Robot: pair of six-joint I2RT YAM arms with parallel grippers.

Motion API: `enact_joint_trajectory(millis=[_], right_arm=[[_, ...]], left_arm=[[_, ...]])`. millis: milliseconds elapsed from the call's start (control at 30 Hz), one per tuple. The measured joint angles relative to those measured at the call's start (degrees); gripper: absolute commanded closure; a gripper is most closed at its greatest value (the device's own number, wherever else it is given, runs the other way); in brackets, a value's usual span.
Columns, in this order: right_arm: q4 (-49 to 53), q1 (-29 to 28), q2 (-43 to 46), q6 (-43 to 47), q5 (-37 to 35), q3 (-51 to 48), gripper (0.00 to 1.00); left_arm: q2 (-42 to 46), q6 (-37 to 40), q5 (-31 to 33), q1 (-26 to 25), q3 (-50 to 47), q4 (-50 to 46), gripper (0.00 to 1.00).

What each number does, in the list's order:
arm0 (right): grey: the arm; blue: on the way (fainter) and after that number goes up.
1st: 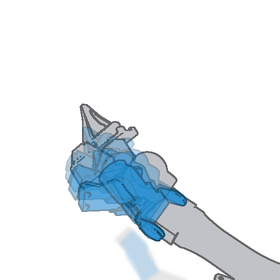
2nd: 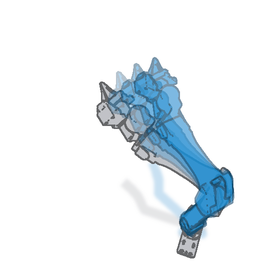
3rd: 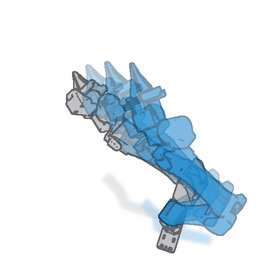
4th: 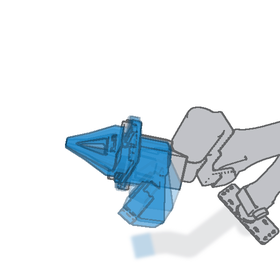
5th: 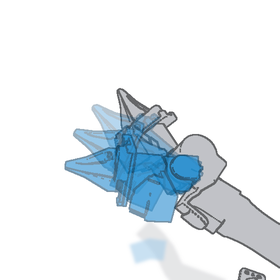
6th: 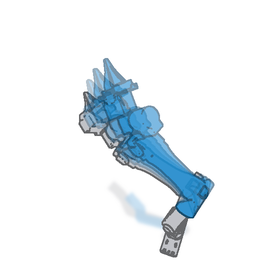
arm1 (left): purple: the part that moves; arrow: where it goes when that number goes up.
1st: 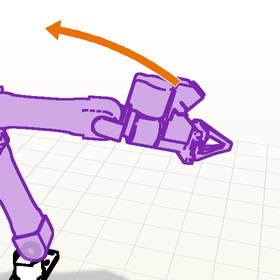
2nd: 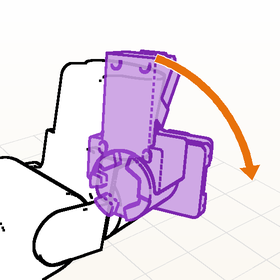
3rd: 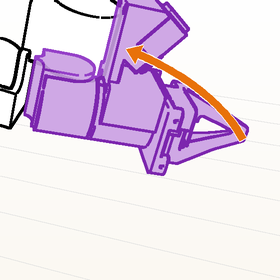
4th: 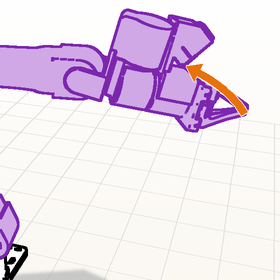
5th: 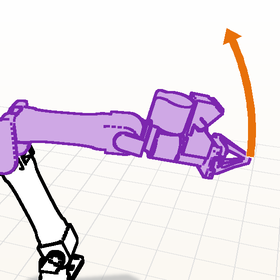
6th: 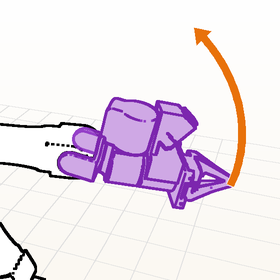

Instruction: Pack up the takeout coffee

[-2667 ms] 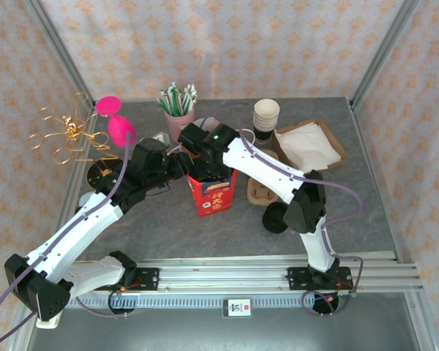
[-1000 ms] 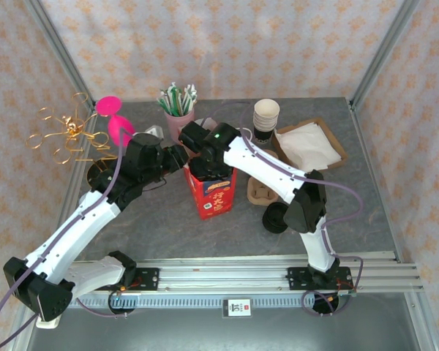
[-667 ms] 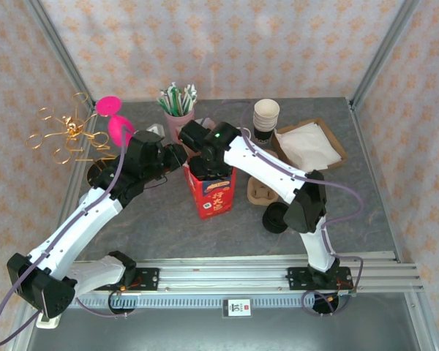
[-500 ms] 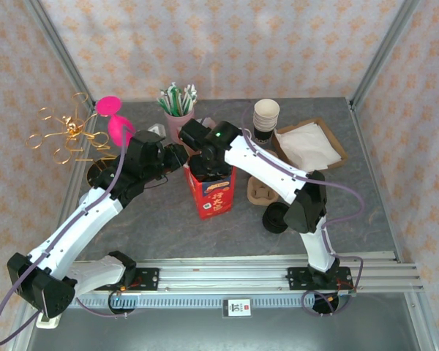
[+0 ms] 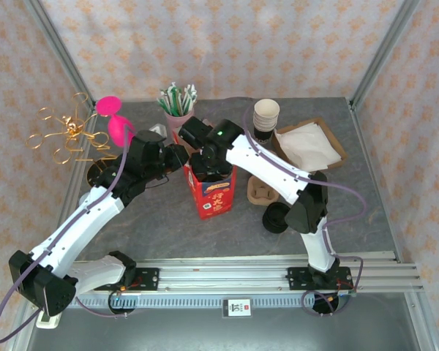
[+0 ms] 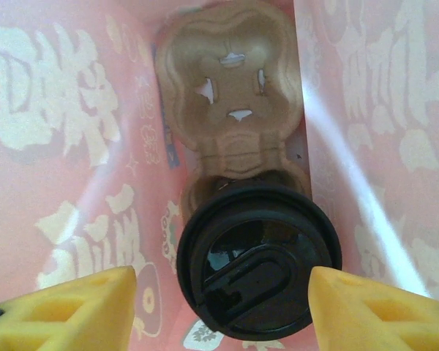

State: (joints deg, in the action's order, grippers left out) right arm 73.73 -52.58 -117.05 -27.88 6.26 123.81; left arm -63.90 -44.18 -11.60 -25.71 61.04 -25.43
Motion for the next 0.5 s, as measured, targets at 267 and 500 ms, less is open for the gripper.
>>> enact_joint_trajectory(millis=[267,500], right_arm=[[0.0,0.0,1.3,-0.2,0.4,0.9,0.41],[0.0,0.0,2.5,-0.5,0.6,0.9,0.43]], left_arm=[[0.0,0.8,0.3,0.0,0.0,0.0,0.79],[0.0,0.8,1.0,0.0,0.0,-0.1,0.79]])
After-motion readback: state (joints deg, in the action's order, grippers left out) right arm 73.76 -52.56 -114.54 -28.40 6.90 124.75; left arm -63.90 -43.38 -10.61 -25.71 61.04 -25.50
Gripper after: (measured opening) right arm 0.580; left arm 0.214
